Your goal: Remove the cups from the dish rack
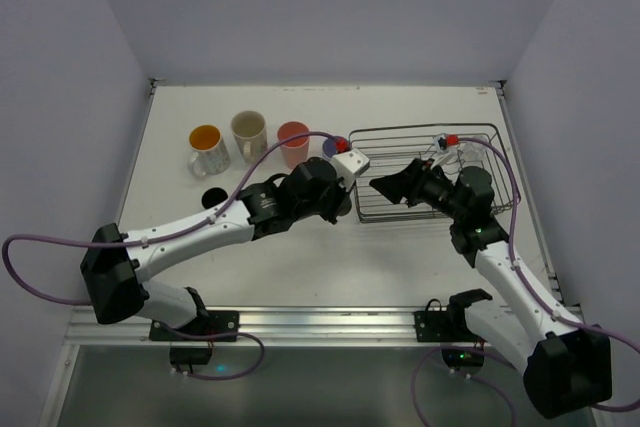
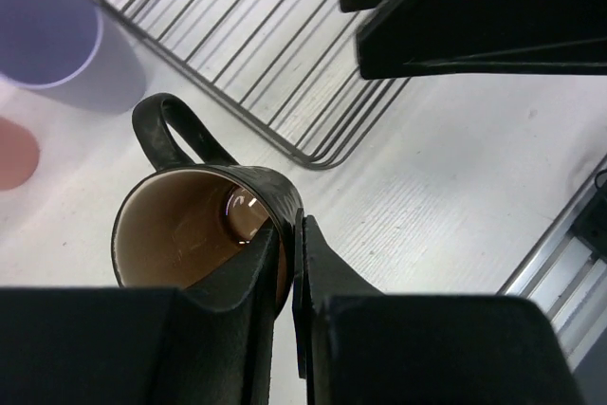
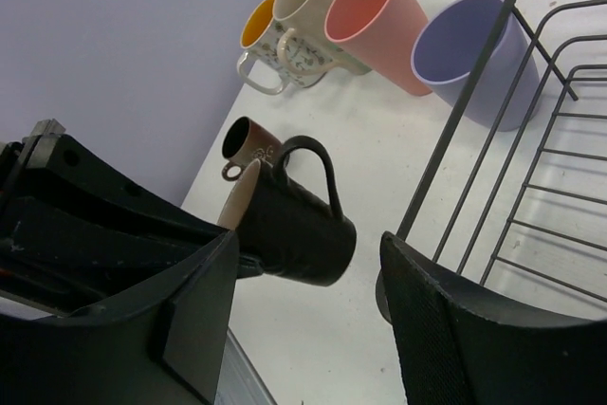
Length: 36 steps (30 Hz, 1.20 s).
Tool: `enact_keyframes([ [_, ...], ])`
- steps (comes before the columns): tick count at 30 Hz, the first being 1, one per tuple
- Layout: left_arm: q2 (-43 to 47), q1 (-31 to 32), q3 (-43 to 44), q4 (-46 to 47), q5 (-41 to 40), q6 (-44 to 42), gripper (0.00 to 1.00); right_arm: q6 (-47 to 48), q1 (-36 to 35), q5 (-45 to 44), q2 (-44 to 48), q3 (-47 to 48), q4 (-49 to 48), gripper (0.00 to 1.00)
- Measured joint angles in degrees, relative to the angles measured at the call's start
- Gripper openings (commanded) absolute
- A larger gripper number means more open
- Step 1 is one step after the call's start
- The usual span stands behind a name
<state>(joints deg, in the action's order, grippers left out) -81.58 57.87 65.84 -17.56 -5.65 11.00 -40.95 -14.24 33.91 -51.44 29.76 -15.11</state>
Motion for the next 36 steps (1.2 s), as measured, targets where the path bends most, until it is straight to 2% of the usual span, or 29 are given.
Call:
enact_keyframes([
  [5, 4.1, -0.2, -1.7, -1.4, -6.2, 0.9, 0.0, 0.0, 0.0, 0.1, 0.1, 0.0, -0.1, 0.76],
  [7, 5.3, -0.6, -2.4, -2.2, -8.6, 1.7, 0.0, 0.1, 0.0, 0.0, 0.2, 0.0, 0.0, 0.77],
  [10, 6.3, -3.5, -4.8, -2.9, -11.1, 3.8, 0.0, 0.5, 0.0, -0.6, 0.7, 0.0, 0.5, 0.77],
  [18, 6.5, -17.7, -15.1, -5.5, -17.4, 11.1, 0.0, 1.3, 0.0, -2.9, 3.1, -0.2, 0.8, 0.77],
  [23, 5.8, -20.3, -17.3, -5.6, -20.1, 14.0, 0.0, 1.5, 0.0, -3.2, 3.2, -0.2, 1.3, 0.77],
  [33, 1.9, -24.4, -20.4, -3.5, -19.6, 15.6, 0.0, 2.2, 0.0, -4.3, 3.2, -0.2, 1.8, 0.77],
  [34, 1.9, -24.4, -20.4, -3.2, -19.7, 15.6, 0.01, 2.4, 0.0, -4.4, 3.3, -0.2, 1.9, 0.77],
  [36, 1.8, -24.5, -20.5, -2.8, -19.7, 15.6, 0.15, 2.4, 0.0, -4.4, 3.3, -0.2, 1.9, 0.77],
])
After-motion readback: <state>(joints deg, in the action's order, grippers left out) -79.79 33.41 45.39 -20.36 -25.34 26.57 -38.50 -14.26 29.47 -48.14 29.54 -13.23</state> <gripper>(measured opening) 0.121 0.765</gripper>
